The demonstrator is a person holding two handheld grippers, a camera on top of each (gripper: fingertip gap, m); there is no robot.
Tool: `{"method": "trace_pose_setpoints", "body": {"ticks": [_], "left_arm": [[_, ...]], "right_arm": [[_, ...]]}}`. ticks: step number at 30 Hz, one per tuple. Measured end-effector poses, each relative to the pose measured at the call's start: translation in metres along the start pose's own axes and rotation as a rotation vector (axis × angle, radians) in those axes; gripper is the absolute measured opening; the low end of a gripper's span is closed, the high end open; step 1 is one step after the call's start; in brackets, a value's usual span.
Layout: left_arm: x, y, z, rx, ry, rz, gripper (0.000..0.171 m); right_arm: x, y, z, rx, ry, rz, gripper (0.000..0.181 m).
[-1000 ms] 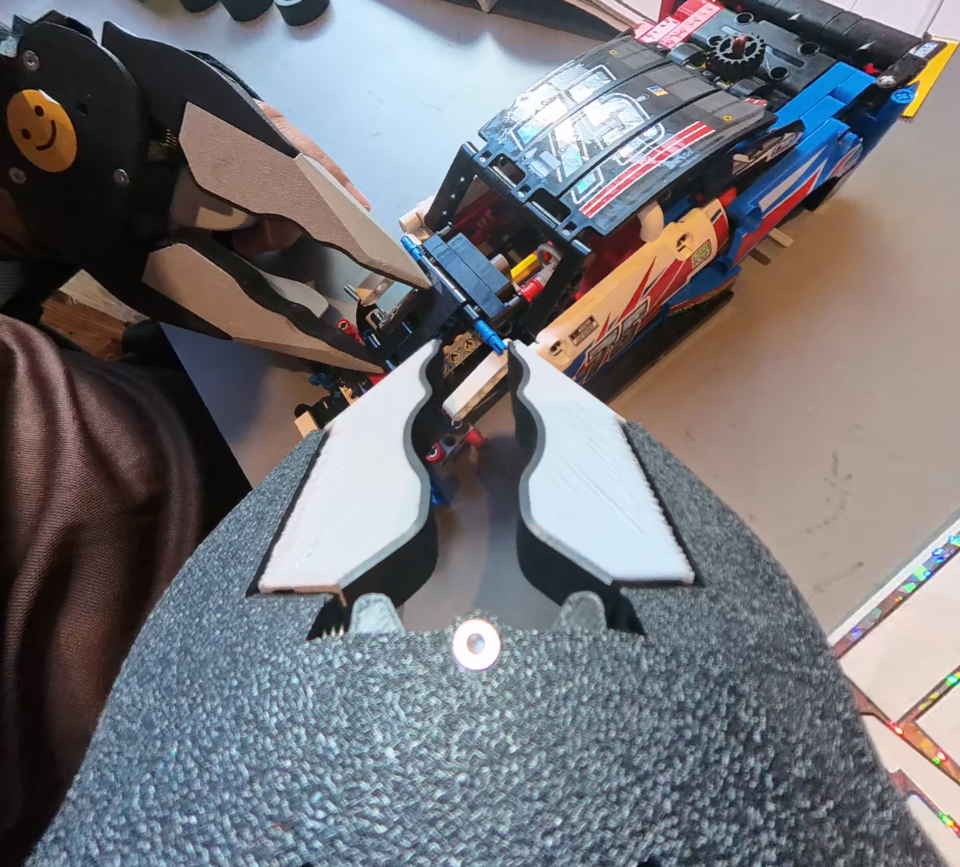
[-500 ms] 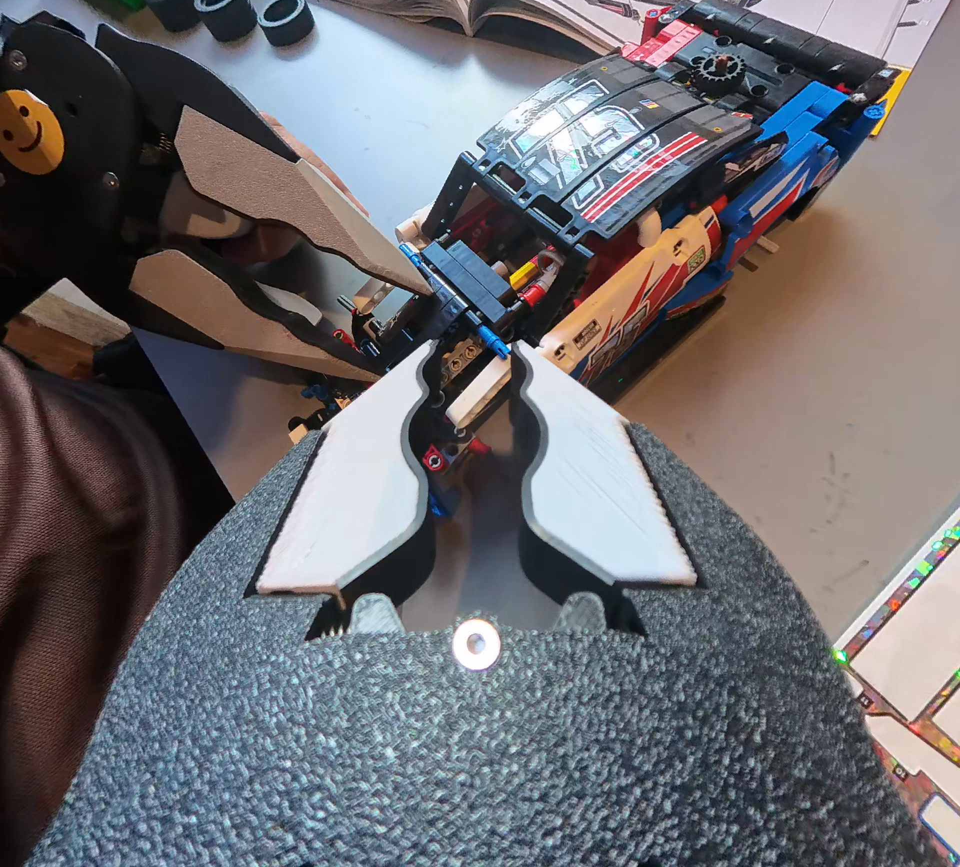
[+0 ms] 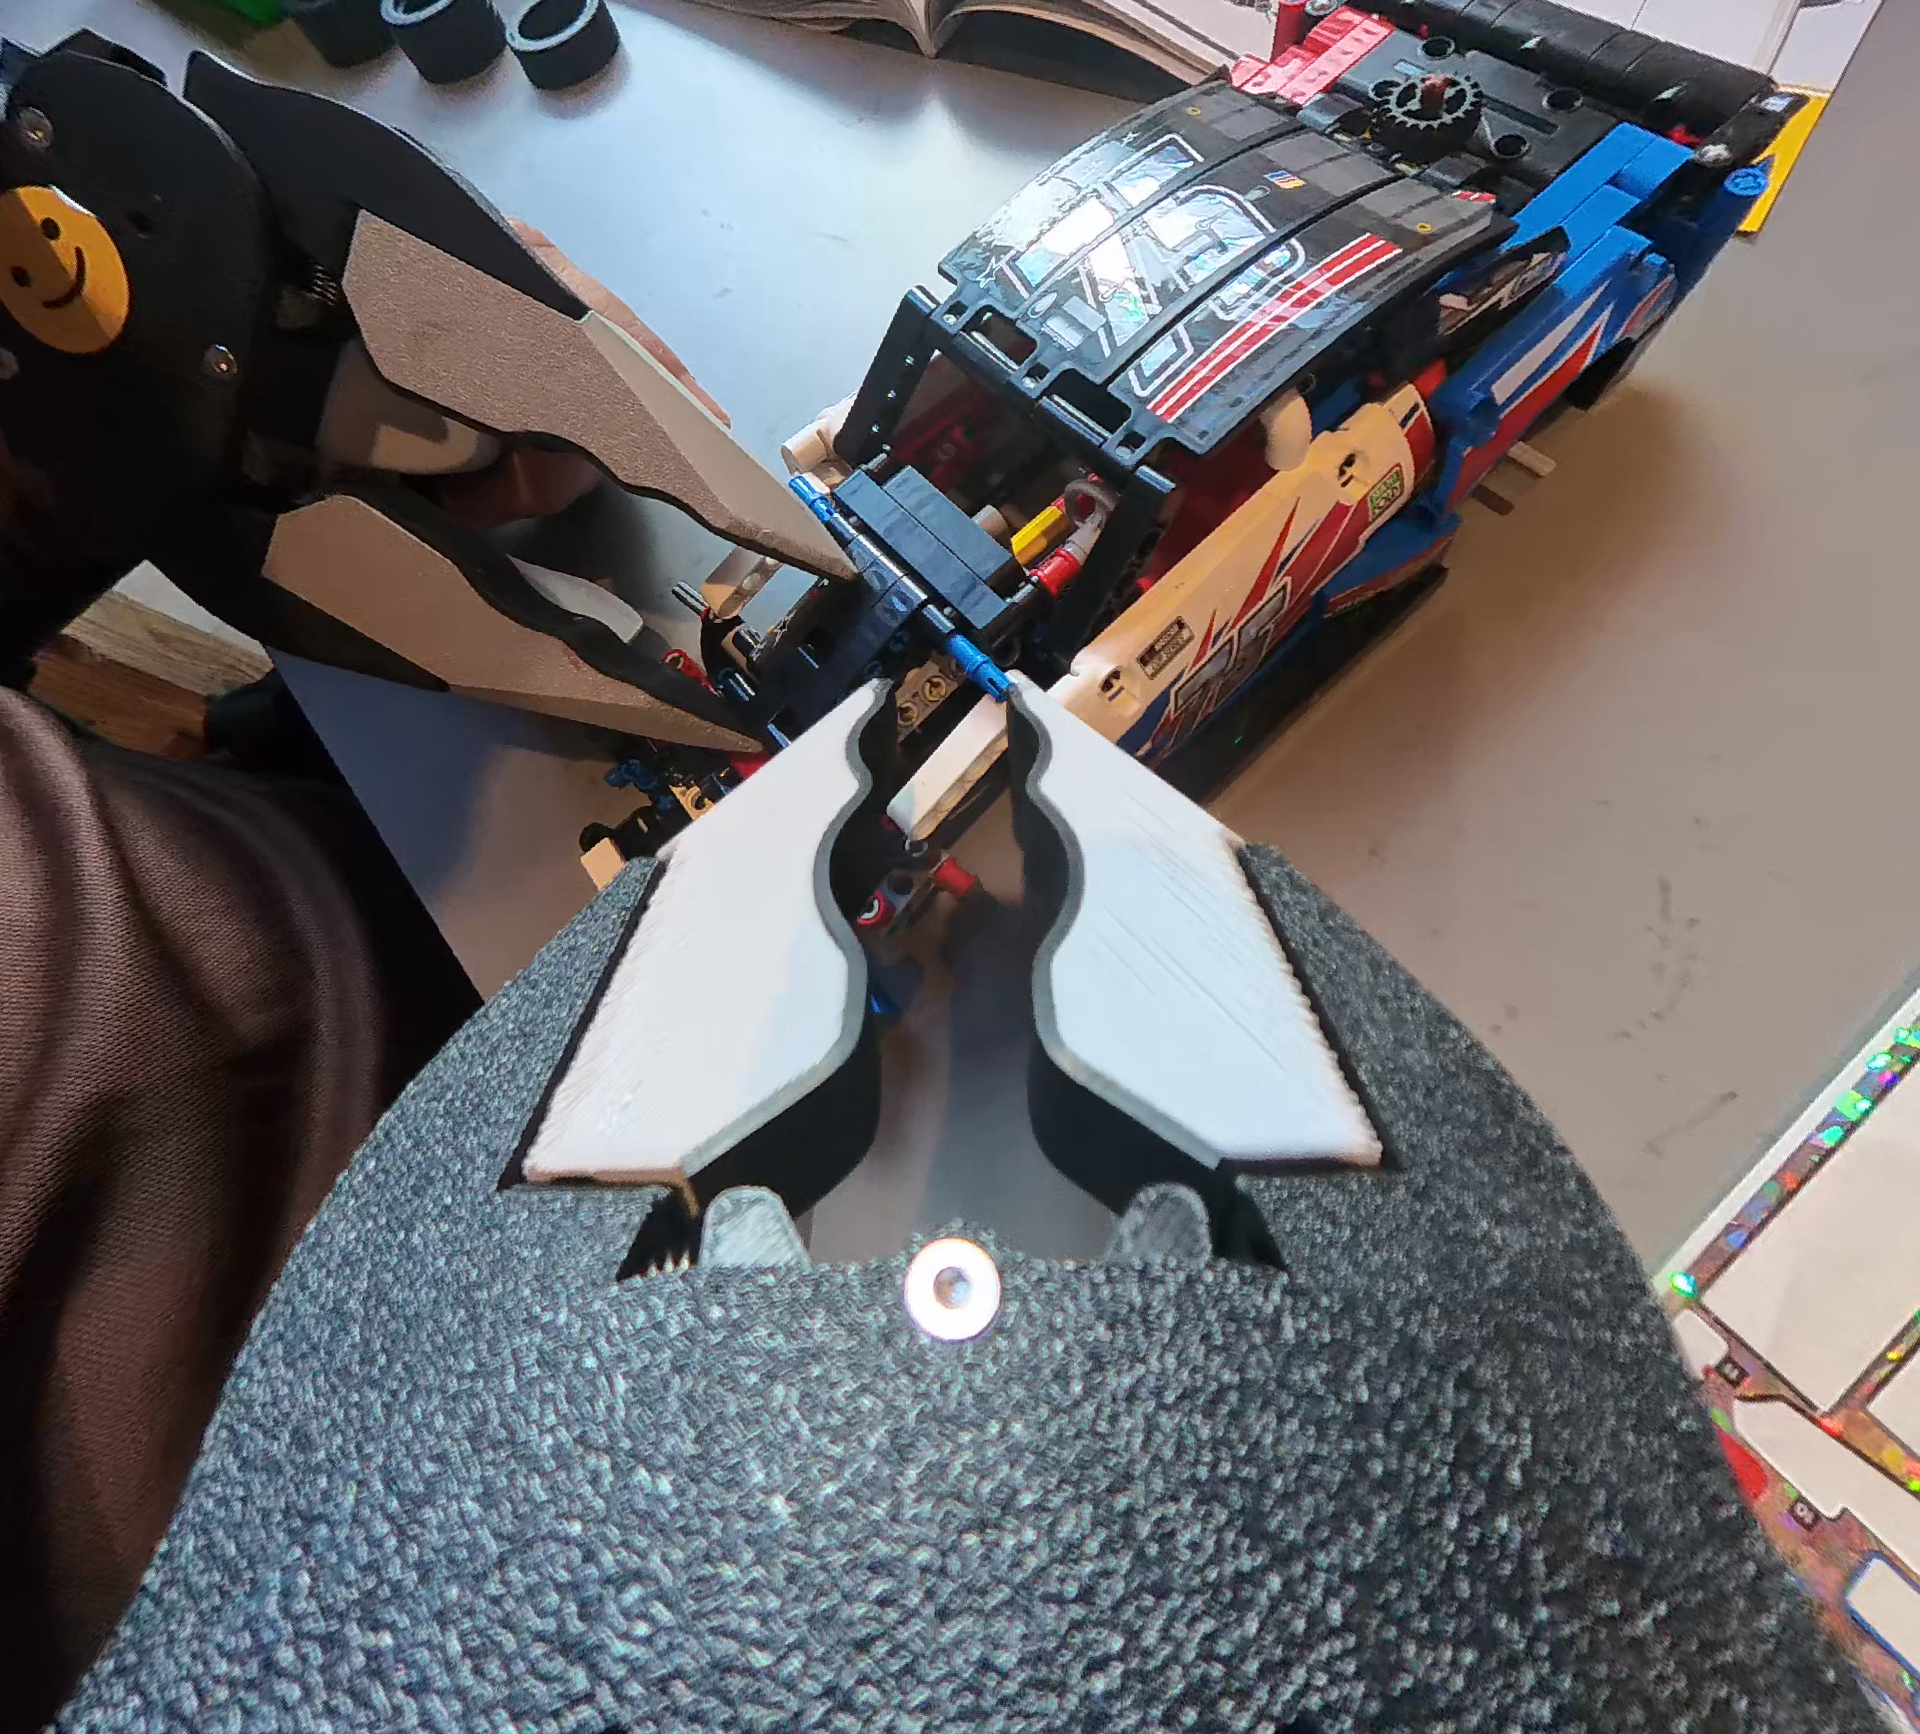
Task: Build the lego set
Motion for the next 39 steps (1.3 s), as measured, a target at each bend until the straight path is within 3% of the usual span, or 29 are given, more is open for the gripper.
{"method": "trace_pose_setpoints", "body": {"ticks": [14,21,30,39], "left_arm": [[-0.002,0.001,0.000,0.000,0.004,-0.001,0.034],[-0.002,0.001,-0.001,0.002,0.000,0.005,0.033],[-0.003,0.002,-0.001,0.004,-0.010,0.017,0.034],[-0.004,0.002,-0.001,0.008,-0.021,0.031,0.033]], "right_arm": [[0.001,-0.002,0.002,0.031,0.000,-0.009,0.020],[-0.008,-0.005,0.003,0.055,0.015,0.105,0.045],[-0.014,-0.006,0.010,0.032,0.214,0.092,0.060],[-0.012,-0.006,0.016,0.017,0.443,0.099,0.061]]}}
Point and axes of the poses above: each gripper's, where its closed fingertips meet, z out along the fingers, y out of its underside, x = y × z across the jaws, the point moved 1 cm from there along -z, back along the fingers, and after that the axes turned 3 degrees about -z, right-handed, at the moved point
